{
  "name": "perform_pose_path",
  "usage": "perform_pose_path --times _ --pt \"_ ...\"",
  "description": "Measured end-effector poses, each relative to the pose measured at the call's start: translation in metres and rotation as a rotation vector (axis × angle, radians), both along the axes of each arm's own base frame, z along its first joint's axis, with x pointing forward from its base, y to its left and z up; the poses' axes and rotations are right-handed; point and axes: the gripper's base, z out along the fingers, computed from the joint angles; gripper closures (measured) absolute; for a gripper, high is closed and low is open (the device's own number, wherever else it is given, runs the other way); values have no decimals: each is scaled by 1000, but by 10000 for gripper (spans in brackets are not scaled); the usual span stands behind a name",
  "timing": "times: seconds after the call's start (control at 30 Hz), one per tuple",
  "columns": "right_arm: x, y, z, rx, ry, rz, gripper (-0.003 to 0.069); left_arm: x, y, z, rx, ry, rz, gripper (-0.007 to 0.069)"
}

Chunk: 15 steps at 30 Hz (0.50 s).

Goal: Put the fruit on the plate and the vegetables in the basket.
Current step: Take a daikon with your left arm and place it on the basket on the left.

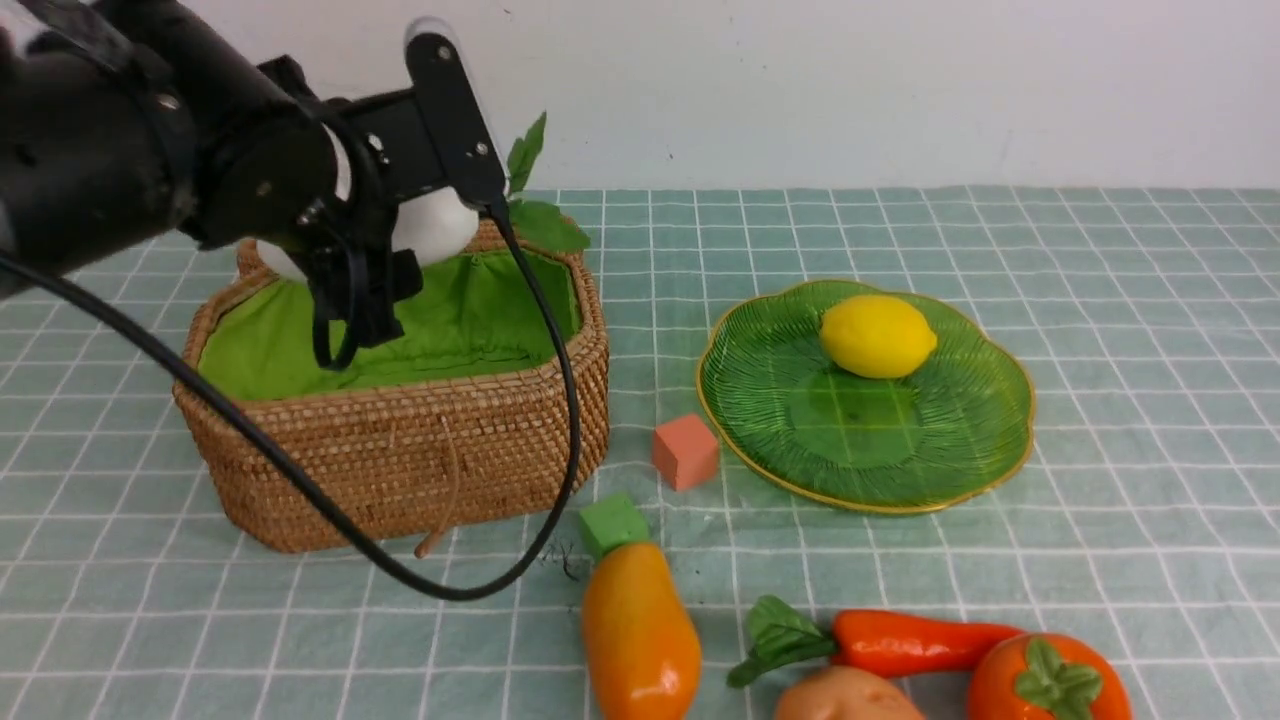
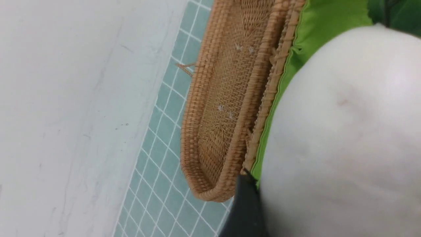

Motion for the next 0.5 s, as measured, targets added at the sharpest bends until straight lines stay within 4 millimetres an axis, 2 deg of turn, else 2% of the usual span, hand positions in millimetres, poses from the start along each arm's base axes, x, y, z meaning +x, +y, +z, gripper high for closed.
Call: perform_pose_path --times 0.13,0.23,0.33,0.5 --pt "0 0 0 0 0 0 418 13 -5 -28 -21 43 37 97" --pt "0 0 0 0 0 0 418 16 -5 -39 -66 79 110 36" --pt "0 0 0 0 0 0 418 15 -3 -41 -150 96 213 -34" --pt "0 0 0 0 0 0 418 15 -2 -37 -245 72 295 -38"
